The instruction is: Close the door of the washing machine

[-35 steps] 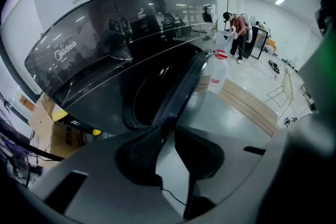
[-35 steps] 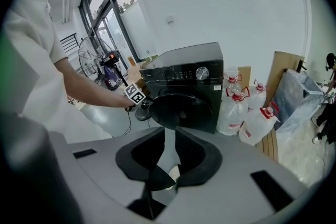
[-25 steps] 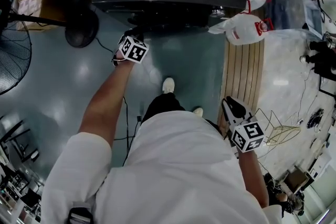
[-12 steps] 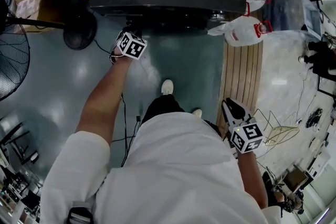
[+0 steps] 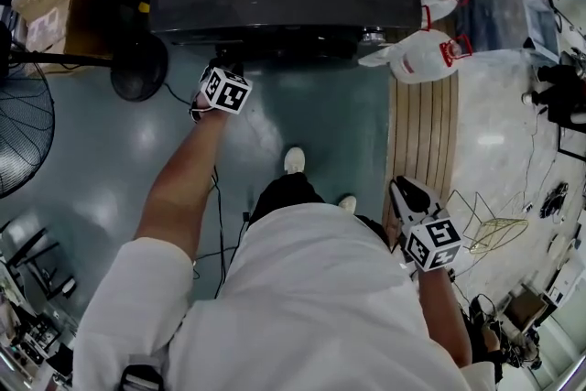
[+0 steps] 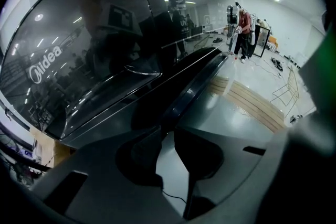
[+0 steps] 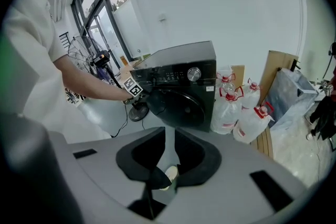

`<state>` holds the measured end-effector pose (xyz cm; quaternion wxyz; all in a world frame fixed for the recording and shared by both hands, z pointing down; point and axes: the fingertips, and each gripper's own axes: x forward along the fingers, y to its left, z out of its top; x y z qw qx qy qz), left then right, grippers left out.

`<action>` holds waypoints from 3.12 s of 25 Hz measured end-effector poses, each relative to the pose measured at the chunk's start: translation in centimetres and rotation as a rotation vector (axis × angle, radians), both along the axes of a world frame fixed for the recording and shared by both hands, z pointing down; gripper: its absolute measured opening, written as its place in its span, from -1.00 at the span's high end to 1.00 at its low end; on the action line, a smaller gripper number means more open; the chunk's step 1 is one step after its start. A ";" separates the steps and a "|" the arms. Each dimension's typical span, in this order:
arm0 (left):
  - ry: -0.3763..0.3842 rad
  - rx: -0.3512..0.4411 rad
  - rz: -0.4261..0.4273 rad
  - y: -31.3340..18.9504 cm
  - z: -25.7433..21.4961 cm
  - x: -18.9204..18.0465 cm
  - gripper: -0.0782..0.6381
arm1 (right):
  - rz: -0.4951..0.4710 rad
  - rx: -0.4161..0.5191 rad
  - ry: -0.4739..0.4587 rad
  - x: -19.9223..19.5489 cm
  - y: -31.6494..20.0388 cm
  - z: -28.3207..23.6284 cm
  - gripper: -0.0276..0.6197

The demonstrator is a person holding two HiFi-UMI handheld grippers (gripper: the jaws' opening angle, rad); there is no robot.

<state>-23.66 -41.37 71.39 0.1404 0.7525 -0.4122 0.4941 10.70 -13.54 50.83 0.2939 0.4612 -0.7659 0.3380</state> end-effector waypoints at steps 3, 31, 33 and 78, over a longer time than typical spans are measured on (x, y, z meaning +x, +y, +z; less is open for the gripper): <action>-0.005 0.004 -0.010 -0.6 0.0 -0.1 0.55 | -0.003 -0.002 -0.002 0.1 -0.1 0.2 0.72; 0.132 0.006 -0.227 11.3 -6.7 3.8 0.57 | -0.133 0.117 -0.114 3.9 5.9 -1.0 0.72; 0.178 0.005 -0.236 13.6 -7.6 5.3 0.57 | -0.153 0.126 -0.123 4.5 6.9 -1.2 0.73; 0.822 -0.041 -0.027 43.9 -27.3 27.1 0.59 | -0.448 0.275 -0.197 5.0 17.3 -6.4 0.81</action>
